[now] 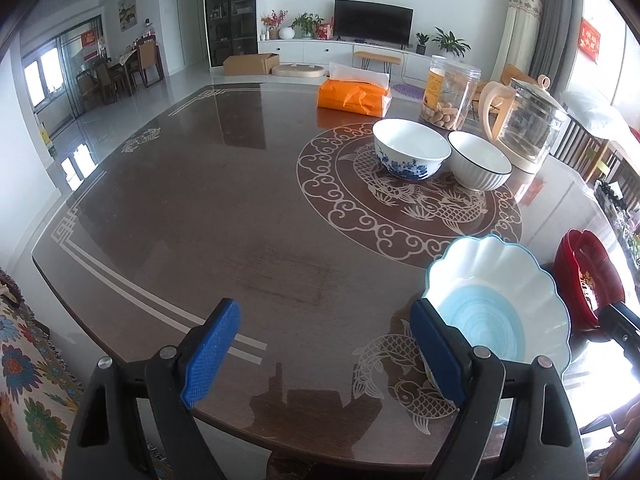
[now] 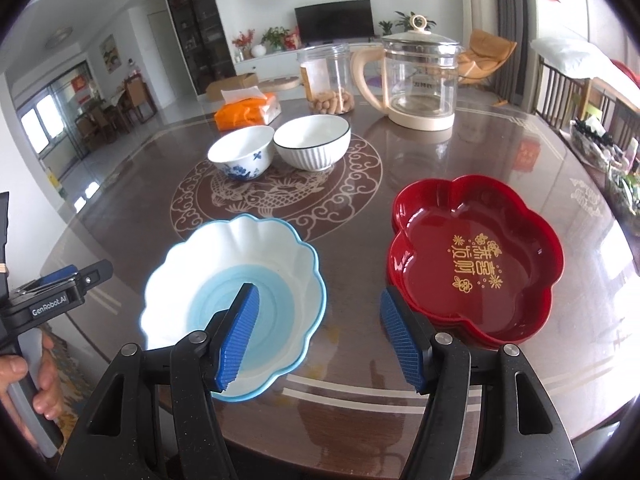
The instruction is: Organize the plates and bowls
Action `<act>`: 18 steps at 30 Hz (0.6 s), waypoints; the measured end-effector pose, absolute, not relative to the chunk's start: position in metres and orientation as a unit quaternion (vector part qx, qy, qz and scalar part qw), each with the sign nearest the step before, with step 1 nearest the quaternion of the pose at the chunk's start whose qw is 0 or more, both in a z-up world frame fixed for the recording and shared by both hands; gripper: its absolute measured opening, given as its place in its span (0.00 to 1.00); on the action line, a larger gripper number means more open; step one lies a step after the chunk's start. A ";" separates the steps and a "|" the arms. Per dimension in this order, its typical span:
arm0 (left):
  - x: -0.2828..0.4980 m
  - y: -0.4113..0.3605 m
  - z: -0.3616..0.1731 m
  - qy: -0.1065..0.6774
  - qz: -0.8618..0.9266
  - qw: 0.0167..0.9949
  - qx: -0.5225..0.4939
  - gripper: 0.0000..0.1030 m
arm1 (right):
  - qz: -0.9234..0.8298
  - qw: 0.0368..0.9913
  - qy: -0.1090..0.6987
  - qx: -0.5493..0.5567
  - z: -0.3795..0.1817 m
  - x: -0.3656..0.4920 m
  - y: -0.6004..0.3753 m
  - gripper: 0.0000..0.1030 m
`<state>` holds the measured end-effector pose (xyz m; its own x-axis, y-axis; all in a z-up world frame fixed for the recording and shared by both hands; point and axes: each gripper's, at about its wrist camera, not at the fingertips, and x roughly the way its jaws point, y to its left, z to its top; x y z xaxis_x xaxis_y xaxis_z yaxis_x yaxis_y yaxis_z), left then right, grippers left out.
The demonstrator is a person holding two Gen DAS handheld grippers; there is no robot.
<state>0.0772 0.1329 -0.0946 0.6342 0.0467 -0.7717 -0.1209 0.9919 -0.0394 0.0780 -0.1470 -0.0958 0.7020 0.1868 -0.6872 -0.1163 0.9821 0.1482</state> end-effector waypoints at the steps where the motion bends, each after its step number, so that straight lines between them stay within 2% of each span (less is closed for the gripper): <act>1: 0.077 0.133 -0.094 0.423 0.049 0.904 -0.040 0.84 | 0.081 0.922 0.376 0.048 -0.095 0.078 -0.148 0.65; 18: 0.070 0.131 -0.086 0.403 0.080 0.912 -0.005 0.84 | 0.075 0.924 0.372 0.050 -0.094 0.077 -0.149 0.65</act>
